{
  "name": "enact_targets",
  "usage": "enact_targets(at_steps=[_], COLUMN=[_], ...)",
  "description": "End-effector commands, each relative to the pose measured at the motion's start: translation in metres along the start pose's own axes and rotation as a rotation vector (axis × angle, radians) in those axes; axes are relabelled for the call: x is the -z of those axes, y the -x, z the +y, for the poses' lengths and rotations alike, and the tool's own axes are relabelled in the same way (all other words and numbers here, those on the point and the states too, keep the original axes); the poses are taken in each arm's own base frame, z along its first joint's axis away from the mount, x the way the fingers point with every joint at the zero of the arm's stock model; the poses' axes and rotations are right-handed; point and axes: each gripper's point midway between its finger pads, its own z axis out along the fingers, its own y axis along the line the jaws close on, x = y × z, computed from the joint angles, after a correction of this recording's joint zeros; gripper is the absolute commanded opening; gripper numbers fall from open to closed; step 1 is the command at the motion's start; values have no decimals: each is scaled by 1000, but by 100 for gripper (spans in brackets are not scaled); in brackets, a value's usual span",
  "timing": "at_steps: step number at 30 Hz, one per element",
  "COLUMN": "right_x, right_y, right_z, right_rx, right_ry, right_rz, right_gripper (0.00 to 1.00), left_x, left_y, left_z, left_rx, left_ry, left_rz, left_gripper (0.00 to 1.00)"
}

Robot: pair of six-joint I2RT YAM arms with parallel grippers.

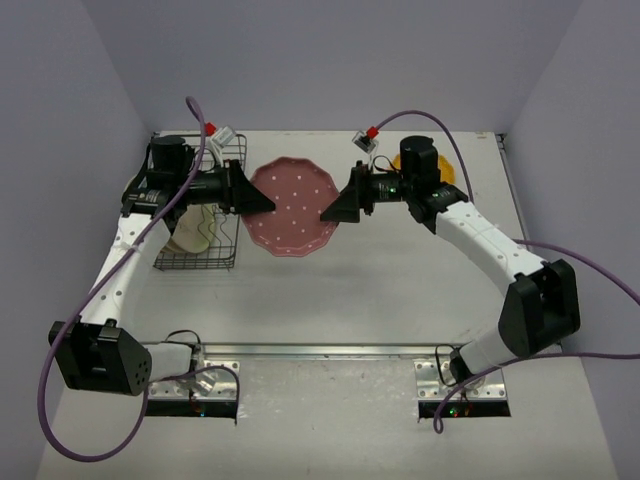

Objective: Unload the plates from the dish rack

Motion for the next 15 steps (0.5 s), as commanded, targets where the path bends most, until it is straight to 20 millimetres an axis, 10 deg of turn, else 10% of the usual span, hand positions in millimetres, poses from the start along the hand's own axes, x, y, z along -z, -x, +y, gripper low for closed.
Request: enact_targets(at_steps=[1,3,5,7,12,15], right_x=[-15,-18,-18,-16,14,56], right_y=[17,18,19,19,30,45], right_z=[2,1,0,-2,-38,-80], right_rx=[68,56,49,16,-139,-240], right_ry=[18,22,16,19,-46,-151], right_rz=[-22,-24,-30,-35,-127,-233], right_gripper=[60,20,3,0,0,0], left_x=[7,6,5,4,15,33], left_y=[17,17,18,20,43,66], left_z=[-35,-33,-29,-21,20,48], left_rx=[-111,-105,-100,-94,-34,-37], left_ry=[-135,-130,-113,-72,148,345], left_rz=[-42,-43,-50,-65,-159,-218], left_gripper=[0,0,0,11,91,100])
